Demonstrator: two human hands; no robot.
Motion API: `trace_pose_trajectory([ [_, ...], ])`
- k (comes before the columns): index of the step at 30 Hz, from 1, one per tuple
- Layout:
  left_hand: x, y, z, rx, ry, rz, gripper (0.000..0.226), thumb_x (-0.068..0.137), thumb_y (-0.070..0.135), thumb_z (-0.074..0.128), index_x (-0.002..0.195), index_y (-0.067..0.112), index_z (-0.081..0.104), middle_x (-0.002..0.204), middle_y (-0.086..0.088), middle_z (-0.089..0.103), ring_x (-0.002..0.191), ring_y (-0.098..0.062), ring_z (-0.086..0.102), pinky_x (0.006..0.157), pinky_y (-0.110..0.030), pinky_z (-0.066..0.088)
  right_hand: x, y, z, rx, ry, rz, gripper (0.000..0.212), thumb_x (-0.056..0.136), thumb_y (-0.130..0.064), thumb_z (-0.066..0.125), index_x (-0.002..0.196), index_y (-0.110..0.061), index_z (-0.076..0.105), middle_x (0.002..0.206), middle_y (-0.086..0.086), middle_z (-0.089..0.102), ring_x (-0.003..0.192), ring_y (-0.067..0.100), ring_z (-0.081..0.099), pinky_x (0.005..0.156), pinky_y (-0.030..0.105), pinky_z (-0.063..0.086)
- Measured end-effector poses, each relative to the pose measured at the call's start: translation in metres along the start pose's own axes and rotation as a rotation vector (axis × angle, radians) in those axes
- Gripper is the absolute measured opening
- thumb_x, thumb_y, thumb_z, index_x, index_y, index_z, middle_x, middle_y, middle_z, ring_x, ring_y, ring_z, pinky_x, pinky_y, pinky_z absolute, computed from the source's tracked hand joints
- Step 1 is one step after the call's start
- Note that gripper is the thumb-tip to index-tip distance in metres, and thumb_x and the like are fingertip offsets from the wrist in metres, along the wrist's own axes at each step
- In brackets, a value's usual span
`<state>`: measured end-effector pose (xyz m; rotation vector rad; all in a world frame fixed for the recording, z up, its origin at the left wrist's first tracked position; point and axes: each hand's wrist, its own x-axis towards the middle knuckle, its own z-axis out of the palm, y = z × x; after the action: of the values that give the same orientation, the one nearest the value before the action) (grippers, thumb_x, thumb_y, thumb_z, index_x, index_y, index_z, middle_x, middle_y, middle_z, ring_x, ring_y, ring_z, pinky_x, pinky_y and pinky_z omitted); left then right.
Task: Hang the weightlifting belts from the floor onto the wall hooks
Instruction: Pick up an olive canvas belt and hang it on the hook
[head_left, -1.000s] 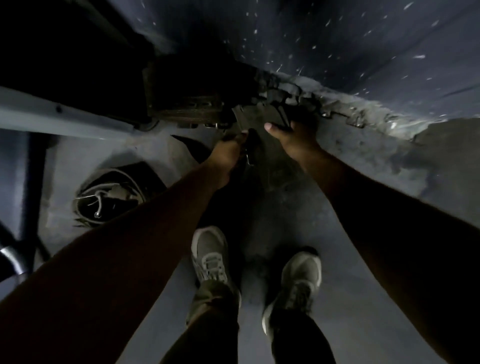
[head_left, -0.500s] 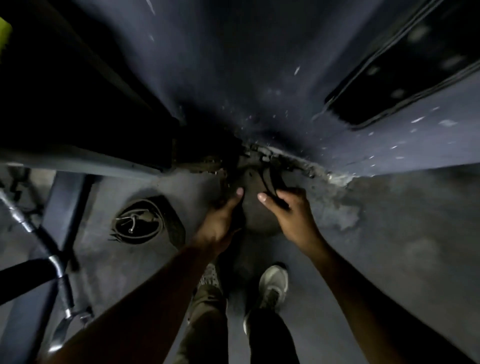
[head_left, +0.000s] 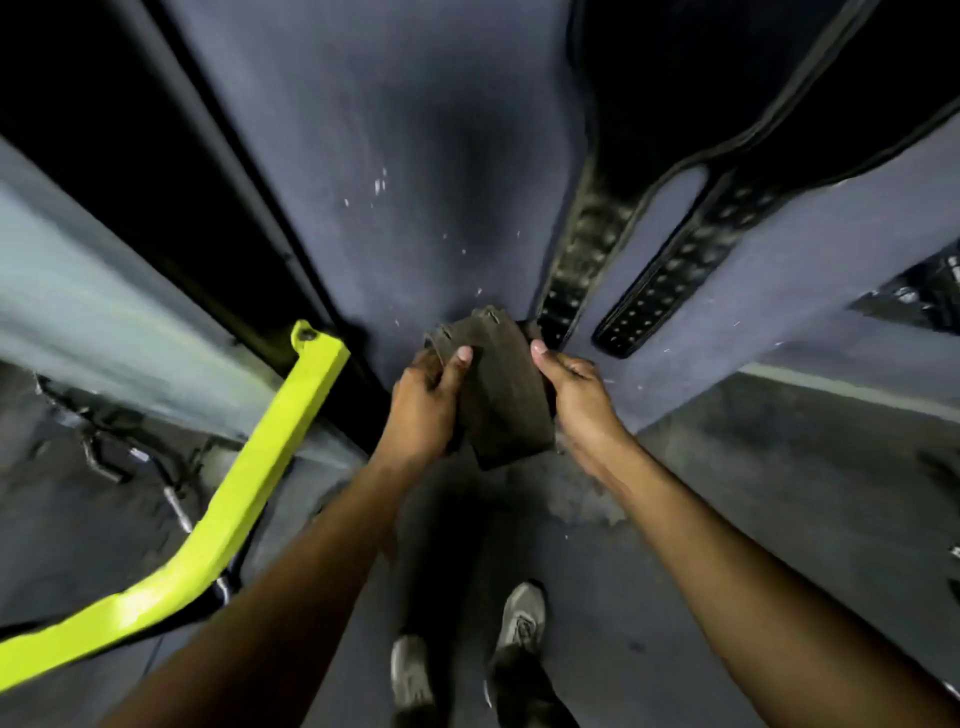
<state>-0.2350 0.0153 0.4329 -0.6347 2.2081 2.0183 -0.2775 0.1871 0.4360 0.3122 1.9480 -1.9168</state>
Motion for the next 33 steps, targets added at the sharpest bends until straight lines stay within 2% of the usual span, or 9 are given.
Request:
trace_pose_trajectory([
  [7,-0.082,0.104,-0.03,0.316,0.32,0.508,0.027,0.104,0.025,0.055,0.096,0.002,0.067,0.101,-0.012,0.064,0.102,-0.03,0.061,0.095,-0.037,0.047,-0.074,-0.132,0.022,0.175,0.236,-0.063,0.032,0.103,-0.034,0.061,0.101,-0.005,0.077,0.088,0.008,0.082,0.09,0.029,0.078,0.08,0.037,0.063],
  [14,-0.121,0.114,-0.074,0.024,-0.016,0.213,0.025,0.102,0.016,0.062,0.12,0.003,0.072,0.12,-0.018,0.074,0.118,-0.031,0.069,0.108,-0.05,0.051,-0.151,-0.247,0.004,0.223,0.316,-0.221,0.045,0.104,-0.039,0.058,0.115,0.003,0.07,0.109,0.018,0.078,0.104,0.037,0.075,0.09,0.058,0.061],
  [17,-0.123,0.118,-0.074,0.296,-0.123,0.253,0.031,0.099,0.009,0.065,0.127,-0.005,0.067,0.13,-0.025,0.069,0.126,-0.038,0.063,0.11,-0.049,0.047,-0.184,-0.29,0.007,0.276,0.284,-0.298,0.031,0.105,-0.036,0.059,0.102,-0.006,0.066,0.093,0.014,0.076,0.085,0.031,0.078,0.073,0.054,0.066],
  [20,-0.13,0.157,-0.071,0.682,0.005,0.266,0.047,0.094,0.042,0.07,0.12,0.003,0.066,0.124,-0.021,0.071,0.12,-0.037,0.065,0.093,-0.035,0.05,-0.208,-0.324,0.005,0.303,0.239,-0.309,0.023,0.105,-0.031,0.061,0.103,-0.009,0.067,0.082,0.009,0.075,0.065,0.024,0.076,0.055,0.045,0.064],
  [23,-0.142,0.216,-0.063,0.51,0.096,0.61,0.078,0.087,0.035,0.078,0.148,0.008,0.038,0.15,-0.016,0.047,0.137,-0.031,0.049,0.112,-0.039,0.043,-0.225,-0.357,-0.002,0.363,0.176,-0.297,0.019,0.105,-0.023,0.061,0.106,-0.005,0.069,0.092,0.012,0.077,0.071,0.025,0.077,0.064,0.048,0.066],
  [26,-0.159,0.278,-0.054,0.309,0.093,0.964,0.102,0.084,0.037,0.081,0.16,0.028,0.013,0.162,-0.005,0.029,0.141,-0.008,0.037,0.116,-0.026,0.037,-0.238,-0.38,-0.011,0.436,0.099,-0.231,0.025,0.107,-0.015,0.055,0.126,-0.005,0.068,0.117,0.012,0.073,0.095,0.025,0.071,0.101,0.049,0.058],
  [28,-0.169,0.317,-0.048,0.29,0.063,1.169,0.1,0.085,0.04,0.078,0.16,0.033,0.012,0.163,-0.002,0.029,0.148,-0.01,0.035,0.12,-0.033,0.035,-0.244,-0.384,-0.017,0.384,0.048,-0.184,0.018,0.107,-0.016,0.053,0.112,-0.011,0.069,0.101,0.011,0.07,0.085,0.026,0.067,0.105,0.049,0.055],
  [31,-0.175,0.357,-0.04,0.409,0.026,1.471,0.072,0.087,0.022,0.074,0.151,0.02,0.041,0.159,-0.003,0.043,0.149,-0.019,0.039,0.121,-0.049,0.034,-0.247,-0.385,-0.023,0.348,0.036,-0.169,0.022,0.105,-0.014,0.052,0.089,-0.006,0.064,0.068,0.009,0.065,0.055,0.023,0.067,0.056,0.038,0.065],
  [33,-0.177,0.373,-0.035,0.397,-0.091,1.456,0.041,0.092,0.023,0.07,0.131,0.016,0.06,0.138,0.0,0.063,0.135,-0.016,0.056,0.111,-0.049,0.045,-0.251,-0.386,-0.027,0.46,0.029,-0.184,0.026,0.103,-0.009,0.047,0.081,-0.005,0.059,0.053,0.007,0.061,0.041,0.017,0.063,0.043,0.028,0.057],
])
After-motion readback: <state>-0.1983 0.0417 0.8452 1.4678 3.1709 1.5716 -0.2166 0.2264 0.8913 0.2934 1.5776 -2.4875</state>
